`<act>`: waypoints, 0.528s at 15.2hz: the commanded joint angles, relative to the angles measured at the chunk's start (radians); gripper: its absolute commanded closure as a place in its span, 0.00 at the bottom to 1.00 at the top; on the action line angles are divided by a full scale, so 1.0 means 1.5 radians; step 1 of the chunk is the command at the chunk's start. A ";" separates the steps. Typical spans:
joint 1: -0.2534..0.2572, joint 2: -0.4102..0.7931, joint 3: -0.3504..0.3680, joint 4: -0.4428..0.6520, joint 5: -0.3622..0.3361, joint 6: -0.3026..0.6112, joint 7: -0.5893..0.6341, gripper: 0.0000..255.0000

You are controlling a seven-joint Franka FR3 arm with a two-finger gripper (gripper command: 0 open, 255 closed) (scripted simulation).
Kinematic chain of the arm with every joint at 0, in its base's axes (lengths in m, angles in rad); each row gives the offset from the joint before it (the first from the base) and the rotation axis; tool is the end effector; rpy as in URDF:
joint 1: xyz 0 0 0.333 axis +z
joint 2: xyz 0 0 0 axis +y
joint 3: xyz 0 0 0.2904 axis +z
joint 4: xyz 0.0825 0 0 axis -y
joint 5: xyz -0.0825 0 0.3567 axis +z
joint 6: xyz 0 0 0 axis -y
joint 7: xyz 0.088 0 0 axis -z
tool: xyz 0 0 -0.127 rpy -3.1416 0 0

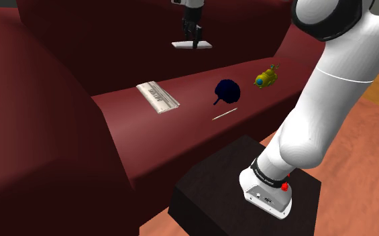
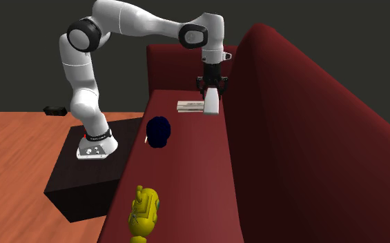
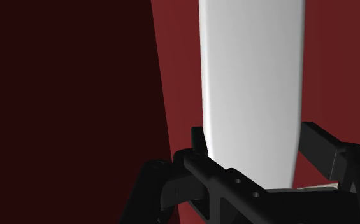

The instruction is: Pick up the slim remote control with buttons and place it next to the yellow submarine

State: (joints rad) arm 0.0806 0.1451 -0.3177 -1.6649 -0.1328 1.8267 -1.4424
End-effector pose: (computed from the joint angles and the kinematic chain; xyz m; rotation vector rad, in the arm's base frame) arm 0.5617 -0.1406 0.4840 2.4432 1.7463 -0.1715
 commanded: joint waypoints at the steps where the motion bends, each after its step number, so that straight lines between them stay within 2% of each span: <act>1: 0.000 -0.001 0.000 0.017 0.000 -0.018 -0.002 1.00; 5: 0.000 0.000 0.000 0.048 0.002 -0.048 -0.007 1.00; 8: -0.020 -0.033 -0.017 0.006 -0.007 -0.031 -0.041 1.00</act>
State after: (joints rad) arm 0.0595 0.1146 -0.3355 -1.6393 -0.1378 1.7784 -1.4876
